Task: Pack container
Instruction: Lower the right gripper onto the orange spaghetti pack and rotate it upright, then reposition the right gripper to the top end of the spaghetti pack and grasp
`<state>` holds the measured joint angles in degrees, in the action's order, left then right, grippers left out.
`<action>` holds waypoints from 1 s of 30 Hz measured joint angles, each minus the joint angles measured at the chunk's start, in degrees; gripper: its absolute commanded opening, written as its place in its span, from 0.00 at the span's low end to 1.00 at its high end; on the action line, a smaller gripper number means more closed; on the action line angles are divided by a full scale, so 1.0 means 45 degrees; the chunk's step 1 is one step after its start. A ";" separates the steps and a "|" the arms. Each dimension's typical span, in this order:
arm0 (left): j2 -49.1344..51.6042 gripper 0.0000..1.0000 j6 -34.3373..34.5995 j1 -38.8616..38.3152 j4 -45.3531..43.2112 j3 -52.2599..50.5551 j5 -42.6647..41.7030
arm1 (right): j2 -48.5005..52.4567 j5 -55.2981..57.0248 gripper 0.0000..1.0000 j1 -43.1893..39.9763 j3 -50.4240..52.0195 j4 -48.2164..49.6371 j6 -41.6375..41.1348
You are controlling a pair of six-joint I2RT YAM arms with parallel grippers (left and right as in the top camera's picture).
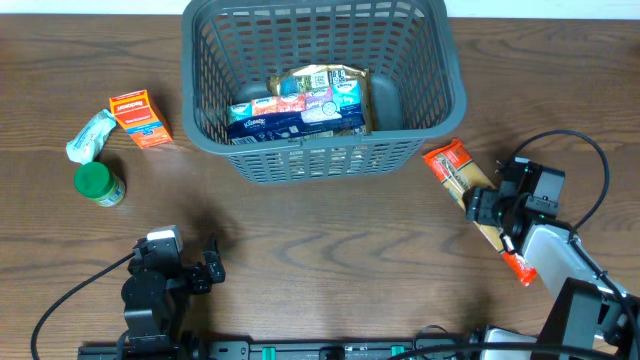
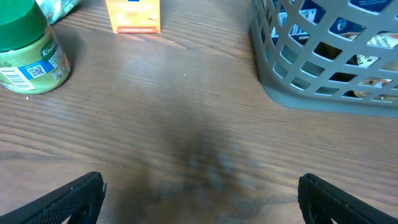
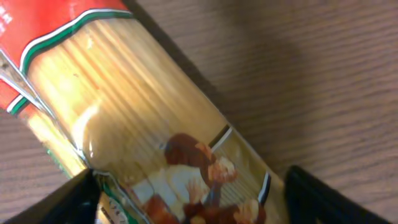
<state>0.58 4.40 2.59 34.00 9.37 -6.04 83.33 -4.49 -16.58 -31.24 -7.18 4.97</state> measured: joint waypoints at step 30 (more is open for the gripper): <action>0.0000 0.98 0.0005 0.0000 0.0000 0.0000 0.0000 | 0.0151 0.0257 0.01 0.0000 -0.2064 -0.2011 -0.1171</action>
<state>0.58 4.43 2.59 34.00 9.37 -6.04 84.01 -3.33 -16.58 -40.53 -16.23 -0.30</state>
